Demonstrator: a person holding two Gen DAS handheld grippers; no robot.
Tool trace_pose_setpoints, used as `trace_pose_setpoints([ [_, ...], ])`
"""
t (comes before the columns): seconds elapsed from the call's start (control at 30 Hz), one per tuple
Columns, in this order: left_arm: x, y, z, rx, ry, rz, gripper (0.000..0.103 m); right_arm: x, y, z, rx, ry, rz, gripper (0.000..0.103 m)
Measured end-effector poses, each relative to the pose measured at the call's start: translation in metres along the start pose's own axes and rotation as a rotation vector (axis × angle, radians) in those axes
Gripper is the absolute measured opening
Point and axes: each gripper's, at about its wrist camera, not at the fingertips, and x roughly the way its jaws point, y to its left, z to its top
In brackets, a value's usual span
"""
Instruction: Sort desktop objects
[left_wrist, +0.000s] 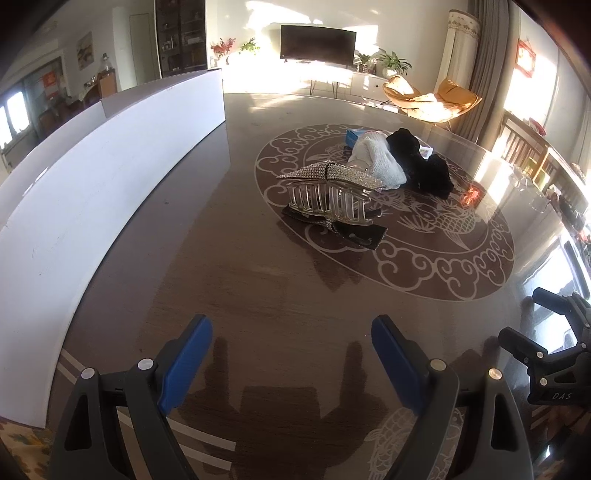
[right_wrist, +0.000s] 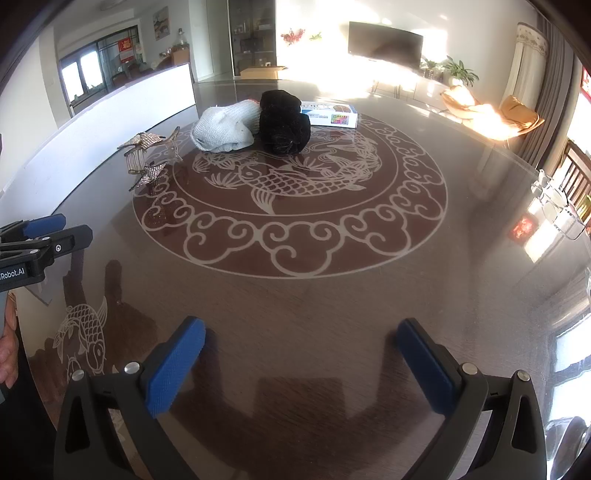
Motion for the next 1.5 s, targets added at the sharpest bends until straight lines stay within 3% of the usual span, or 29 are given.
trace_pose_setpoints([
  [0.23,0.011,-0.001,-0.001,-0.012,0.044,0.007,0.088,0.000,0.000,0.000,0.000,0.000,0.000,0.103],
  [0.8,0.013,-0.009,-0.002,0.025,0.051,0.046,0.088,0.000,0.000,0.000,0.000,0.000,0.000,0.103],
  [1.0,0.017,-0.006,-0.001,0.003,0.063,0.063,0.101,0.000,0.000,0.000,0.000,0.000,0.000,0.103],
  [1.5,0.018,-0.004,-0.002,-0.004,0.066,0.070,0.103,0.000,0.000,0.000,0.000,0.000,0.000,0.103],
])
